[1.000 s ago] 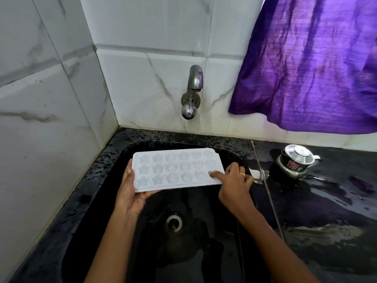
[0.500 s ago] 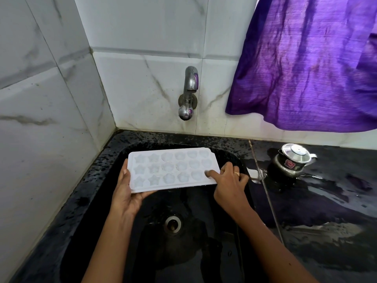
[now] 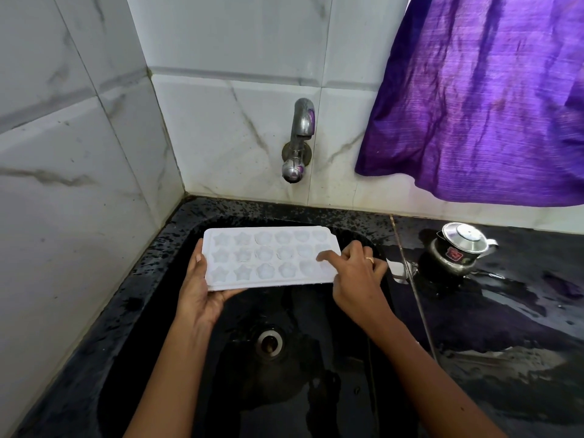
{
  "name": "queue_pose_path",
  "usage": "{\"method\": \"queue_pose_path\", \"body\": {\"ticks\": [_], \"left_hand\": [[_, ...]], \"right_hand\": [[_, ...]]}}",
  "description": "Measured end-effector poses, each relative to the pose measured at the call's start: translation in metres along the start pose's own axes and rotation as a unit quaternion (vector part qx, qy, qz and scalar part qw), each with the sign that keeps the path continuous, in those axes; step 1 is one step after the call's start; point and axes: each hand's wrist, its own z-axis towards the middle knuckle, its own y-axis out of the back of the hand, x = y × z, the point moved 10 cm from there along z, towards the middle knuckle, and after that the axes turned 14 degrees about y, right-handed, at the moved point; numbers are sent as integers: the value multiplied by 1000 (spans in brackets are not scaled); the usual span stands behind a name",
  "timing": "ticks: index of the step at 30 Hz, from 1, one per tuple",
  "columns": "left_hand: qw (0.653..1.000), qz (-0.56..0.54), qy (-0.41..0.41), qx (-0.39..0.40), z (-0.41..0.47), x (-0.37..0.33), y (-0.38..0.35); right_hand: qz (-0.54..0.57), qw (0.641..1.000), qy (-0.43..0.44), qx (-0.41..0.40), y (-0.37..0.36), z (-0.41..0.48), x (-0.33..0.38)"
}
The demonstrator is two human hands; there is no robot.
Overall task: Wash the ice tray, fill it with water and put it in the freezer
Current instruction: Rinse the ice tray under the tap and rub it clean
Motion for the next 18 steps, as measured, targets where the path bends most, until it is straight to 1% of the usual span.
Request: {"method": "queue_pose_path", "body": {"ticks": [3,9,14,18], "left_hand": [[1000,2,5,4,-1,1,-3],[1000,-10,22,-4,0,4,-5],[1000,6,27,-11,-1,4,-2],[999,1,31,-12,-1,4,-2]], "right_hand": [[-6,999,33,30,-8,6,13],[1,997,29,74,-22,9,19],[1,995,42,91,-25,4,20],[-12,996,39,82,-21,0,16]]}}
